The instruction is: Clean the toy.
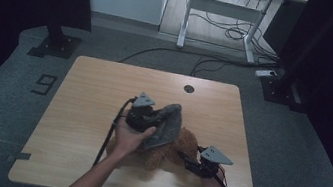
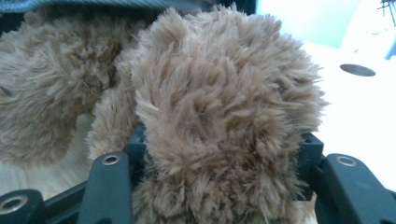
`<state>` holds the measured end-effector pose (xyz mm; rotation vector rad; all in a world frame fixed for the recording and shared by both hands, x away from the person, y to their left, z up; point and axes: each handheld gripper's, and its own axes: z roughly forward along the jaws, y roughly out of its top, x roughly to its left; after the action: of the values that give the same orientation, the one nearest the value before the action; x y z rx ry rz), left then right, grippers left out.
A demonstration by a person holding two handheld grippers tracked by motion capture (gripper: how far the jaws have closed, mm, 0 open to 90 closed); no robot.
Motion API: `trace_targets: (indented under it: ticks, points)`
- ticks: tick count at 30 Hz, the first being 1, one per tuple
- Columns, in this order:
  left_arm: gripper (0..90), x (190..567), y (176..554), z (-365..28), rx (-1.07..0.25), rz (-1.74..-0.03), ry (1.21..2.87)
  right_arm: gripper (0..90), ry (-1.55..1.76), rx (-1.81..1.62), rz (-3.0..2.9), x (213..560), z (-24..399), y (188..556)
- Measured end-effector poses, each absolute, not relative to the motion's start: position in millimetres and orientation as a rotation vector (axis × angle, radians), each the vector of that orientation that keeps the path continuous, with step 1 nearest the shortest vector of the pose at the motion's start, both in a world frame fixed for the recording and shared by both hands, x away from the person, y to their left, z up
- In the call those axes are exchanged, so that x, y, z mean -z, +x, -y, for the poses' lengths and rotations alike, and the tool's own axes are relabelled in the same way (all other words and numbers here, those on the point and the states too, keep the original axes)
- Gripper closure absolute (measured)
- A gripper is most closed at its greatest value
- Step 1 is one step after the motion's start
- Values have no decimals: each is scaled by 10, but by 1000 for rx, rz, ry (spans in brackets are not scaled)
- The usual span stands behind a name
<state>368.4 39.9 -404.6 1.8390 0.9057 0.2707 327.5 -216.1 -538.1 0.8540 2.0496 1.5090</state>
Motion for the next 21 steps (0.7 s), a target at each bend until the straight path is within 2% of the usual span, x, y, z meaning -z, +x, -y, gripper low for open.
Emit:
trace_targets:
  ticks: [6,9,14,21]
  points:
    - [768,4248,3727,238,-196,-854,1951,429,854,-1494,-2046,5376,2148,3267]
    - [769,4399,3739,335,-205,-864,1996,429,854,-1486,-2051,5375,2148,3261]
    - [772,4420,3799,100,-262,-921,1995,428,852,-1484,-2049,5382,2151,3261]
    - [772,4352,3790,-487,-356,-1002,1955,429,855,-1472,-2045,5379,2145,3259]
